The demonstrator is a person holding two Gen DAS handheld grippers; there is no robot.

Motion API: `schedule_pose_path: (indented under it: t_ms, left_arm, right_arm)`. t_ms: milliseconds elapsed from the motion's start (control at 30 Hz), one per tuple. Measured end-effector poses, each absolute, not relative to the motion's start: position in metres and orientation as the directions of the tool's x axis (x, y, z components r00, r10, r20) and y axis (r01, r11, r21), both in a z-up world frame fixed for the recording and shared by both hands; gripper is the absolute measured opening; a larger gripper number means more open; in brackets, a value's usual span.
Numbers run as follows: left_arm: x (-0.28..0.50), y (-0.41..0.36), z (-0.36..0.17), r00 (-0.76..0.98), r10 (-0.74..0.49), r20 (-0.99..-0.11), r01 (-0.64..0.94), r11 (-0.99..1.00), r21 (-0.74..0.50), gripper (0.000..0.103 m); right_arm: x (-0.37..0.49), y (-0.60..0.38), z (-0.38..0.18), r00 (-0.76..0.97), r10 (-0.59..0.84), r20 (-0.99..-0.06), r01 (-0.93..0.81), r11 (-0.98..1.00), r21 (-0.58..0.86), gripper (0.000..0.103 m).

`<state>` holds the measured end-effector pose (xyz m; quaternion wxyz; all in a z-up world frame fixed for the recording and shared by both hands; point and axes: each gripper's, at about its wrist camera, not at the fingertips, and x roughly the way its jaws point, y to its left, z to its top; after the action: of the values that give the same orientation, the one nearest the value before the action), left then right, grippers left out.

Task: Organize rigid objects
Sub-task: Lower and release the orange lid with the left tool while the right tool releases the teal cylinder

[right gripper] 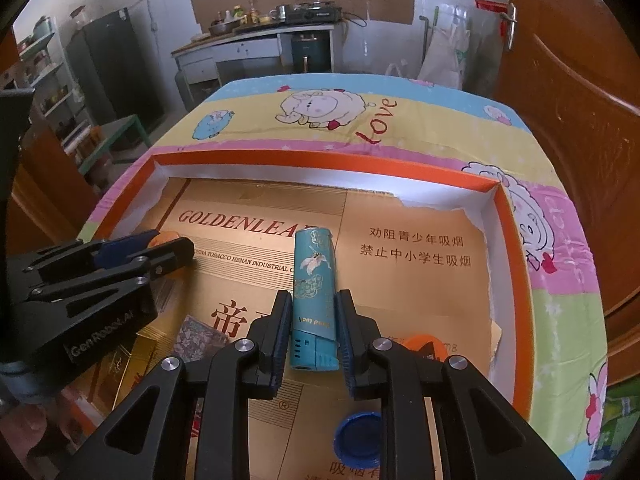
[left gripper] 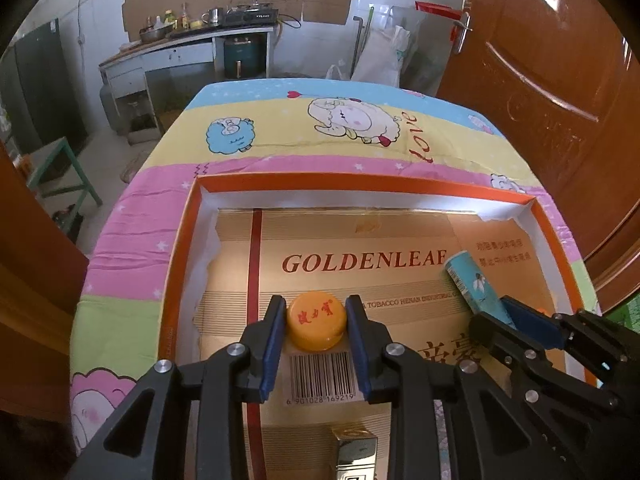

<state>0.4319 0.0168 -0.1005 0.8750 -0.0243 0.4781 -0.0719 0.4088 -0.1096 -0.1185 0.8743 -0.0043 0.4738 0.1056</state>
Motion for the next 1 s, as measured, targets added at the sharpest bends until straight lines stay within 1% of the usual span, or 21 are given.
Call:
schedule_pose_path:
  t_ms: [167,233,267,300,533,733,1000]
  left_arm:
    - [0.432,0.018,-0.099,0.539,-0.155,-0.828,0.102,0.988,-0.118,0.031]
    - [0.431,0.019,-0.098,0.548,-0.153,-0.822,0.101,0.988,-0.116,0.04]
    - [0.43,0.02,-0.097,0.557,-0.148,-0.817,0.097,0.989,-0.112,0.048]
    - [0.43,0.02,-0.096,0.562,-0.144,-0.815,0.096,0.989,-0.108,0.053]
    - [0.425,0.023,-0.088,0.58,-0.164,-0.798,0.105,0.986,-0.126,0.053]
    - [0.418,0.027,-0.076,0.593,-0.212,-0.777,0.114,0.977,-0.179,0.053]
    - [0.395,0.028,-0.048,0.664,-0.244,-0.707,0.13,0.969,-0.212,0.053]
  right_arm:
    - [0.407,-0.113,-0.117,0.528,0.198,-0.826,-0.183,0.976,0.117,0.026]
    - [0.407,-0.114,-0.116,0.53,0.205,-0.823,-0.182,0.975,0.126,0.027]
    - [0.406,-0.114,-0.115,0.531,0.209,-0.821,-0.182,0.975,0.13,0.028]
    - [0.406,-0.114,-0.114,0.534,0.211,-0.819,-0.182,0.974,0.132,0.031]
    - [0.401,-0.117,-0.104,0.562,0.22,-0.797,-0.178,0.974,0.143,0.032]
    - [0.396,-0.122,-0.093,0.588,0.232,-0.775,-0.163,0.972,0.167,0.032]
    - [0.38,-0.129,-0.065,0.638,0.26,-0.725,-0.167,0.966,0.2,0.032]
